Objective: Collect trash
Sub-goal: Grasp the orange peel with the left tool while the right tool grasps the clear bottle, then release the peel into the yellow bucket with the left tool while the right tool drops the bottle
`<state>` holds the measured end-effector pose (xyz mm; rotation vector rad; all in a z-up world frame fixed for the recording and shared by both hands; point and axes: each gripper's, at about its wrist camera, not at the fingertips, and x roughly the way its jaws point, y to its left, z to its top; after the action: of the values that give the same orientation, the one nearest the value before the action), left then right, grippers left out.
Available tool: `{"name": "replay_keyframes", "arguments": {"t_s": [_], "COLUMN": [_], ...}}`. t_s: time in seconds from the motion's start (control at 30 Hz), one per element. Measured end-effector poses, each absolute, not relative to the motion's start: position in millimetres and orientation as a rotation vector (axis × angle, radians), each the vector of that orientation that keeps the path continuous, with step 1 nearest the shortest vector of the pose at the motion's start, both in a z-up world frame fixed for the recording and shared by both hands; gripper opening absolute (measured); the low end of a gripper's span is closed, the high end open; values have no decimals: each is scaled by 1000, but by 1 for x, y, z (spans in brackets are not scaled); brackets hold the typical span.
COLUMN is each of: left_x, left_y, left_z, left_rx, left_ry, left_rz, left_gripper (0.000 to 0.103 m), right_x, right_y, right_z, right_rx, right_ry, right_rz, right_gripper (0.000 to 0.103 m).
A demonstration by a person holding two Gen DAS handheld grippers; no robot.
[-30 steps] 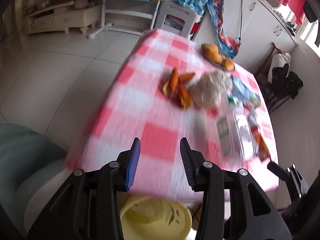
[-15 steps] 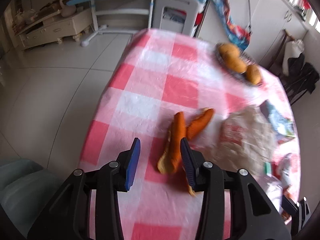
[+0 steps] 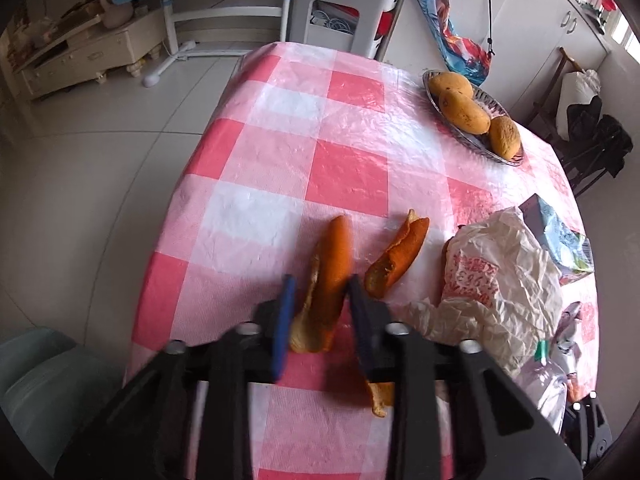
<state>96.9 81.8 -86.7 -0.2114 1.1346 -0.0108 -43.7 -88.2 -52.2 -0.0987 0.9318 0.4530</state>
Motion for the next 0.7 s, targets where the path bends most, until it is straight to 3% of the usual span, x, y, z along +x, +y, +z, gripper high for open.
{"name": "replay_keyframes", "arguments": {"t_s": [0.2,0.4,0.7], "left_x": [75,29,-31], "left_y": [104,113,110], "left_z": [-66,-25,-26], "left_rx": [-299,-323,-381], "left_ry": [1066,944,955], "left_rz": [23,13,-33], "left_gripper": [15,15,15], "right_x": [-49,-57,-65], "right_y": [-92,-102,-89], "right_z": [-46,-36,-43], "right_rx": [-105,-61,-150], "right_ry": [916,900,936], "right_rz": [463,485,513], "right_gripper": [56,55,55]}}
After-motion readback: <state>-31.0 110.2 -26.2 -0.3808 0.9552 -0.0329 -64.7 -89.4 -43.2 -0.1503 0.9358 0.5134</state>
